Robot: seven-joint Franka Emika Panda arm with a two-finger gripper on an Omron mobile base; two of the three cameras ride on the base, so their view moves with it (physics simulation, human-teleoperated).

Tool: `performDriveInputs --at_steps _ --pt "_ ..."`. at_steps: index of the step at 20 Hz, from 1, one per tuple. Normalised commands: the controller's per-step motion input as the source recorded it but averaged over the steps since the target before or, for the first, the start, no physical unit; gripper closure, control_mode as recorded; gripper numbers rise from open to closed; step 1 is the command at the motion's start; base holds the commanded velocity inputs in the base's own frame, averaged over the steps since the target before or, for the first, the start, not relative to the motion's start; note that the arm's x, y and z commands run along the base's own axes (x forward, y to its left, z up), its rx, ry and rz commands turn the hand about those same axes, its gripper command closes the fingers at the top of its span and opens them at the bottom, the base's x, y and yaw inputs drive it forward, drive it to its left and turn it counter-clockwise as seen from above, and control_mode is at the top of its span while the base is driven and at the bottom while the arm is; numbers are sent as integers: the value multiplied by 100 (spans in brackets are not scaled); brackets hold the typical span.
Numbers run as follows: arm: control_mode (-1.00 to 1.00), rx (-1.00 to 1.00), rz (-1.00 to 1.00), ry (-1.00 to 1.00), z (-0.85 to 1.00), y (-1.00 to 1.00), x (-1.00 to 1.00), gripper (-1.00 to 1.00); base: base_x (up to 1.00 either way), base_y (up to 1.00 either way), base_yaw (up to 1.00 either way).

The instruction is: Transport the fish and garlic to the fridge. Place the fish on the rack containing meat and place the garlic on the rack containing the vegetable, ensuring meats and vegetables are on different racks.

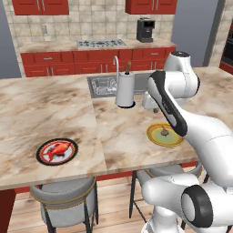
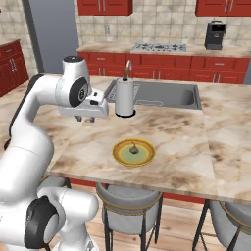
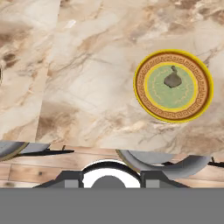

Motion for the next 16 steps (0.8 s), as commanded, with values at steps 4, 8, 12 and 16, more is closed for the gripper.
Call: performDriveInputs --at_steps 4,8,12,16 --pt "-100 0 0 -2 0 0 -49 -100 0 0 0" --pt "-100 -1 0 0 -9 0 -91 -100 0 0 0" --pt "-100 0 0 16 -23 -2 -53 -100 0 0 0" --pt "-100 -2 0 28 -31 -24 -8 -100 0 0 0"
